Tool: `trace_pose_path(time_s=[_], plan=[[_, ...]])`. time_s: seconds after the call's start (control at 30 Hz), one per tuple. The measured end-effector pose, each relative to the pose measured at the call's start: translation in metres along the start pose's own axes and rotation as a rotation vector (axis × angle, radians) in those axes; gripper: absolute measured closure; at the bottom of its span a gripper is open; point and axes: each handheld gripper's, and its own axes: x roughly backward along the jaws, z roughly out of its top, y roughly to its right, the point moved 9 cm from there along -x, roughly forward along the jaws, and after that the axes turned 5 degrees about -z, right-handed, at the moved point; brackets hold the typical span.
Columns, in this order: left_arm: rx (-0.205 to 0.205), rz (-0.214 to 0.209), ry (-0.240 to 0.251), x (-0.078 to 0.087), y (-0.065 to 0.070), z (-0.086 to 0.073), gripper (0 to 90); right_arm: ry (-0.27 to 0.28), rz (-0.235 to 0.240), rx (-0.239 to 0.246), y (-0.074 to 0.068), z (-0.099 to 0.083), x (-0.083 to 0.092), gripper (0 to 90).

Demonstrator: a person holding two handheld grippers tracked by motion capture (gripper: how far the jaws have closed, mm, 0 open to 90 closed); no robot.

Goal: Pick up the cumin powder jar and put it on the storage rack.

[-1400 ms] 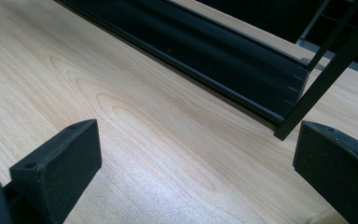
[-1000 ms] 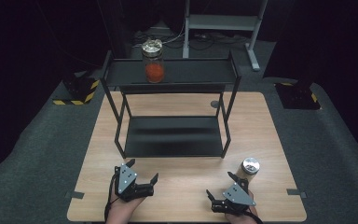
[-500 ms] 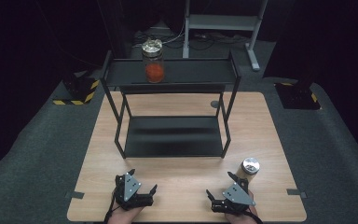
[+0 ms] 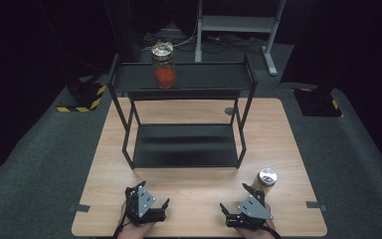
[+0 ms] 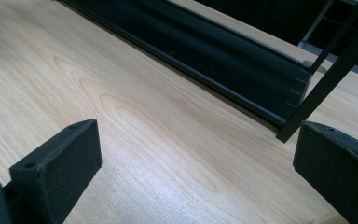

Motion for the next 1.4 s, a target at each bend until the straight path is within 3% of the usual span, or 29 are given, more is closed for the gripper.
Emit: trace_pose_path(time_s=[0.27,0.4,0.6,0.9,1.4], plan=[[-0.004,0.004,0.012,0.001,0.001,-0.001,0.8,0.078,0.006,0.001,0.001,0.016,0.012,0.0],[-0.024,0.008,0.01,0.001,0.003,-0.001,0.8,0.113,-0.003,0.007,0.004,0.024,0.02,0.0],[-0.022,0.006,0.009,0.001,0.003,-0.001,0.8,0.151,-0.019,-0.005,0.01,0.033,0.029,0.0],[-0.021,0.005,0.016,0.002,0.002,-0.002,0.8,0.167,-0.059,-0.003,0.021,0.034,0.034,0.0],[-0.023,-0.006,0.02,0.002,0.002,-0.002,0.8,0.16,-0.165,-0.052,0.047,0.025,0.04,0.0]])
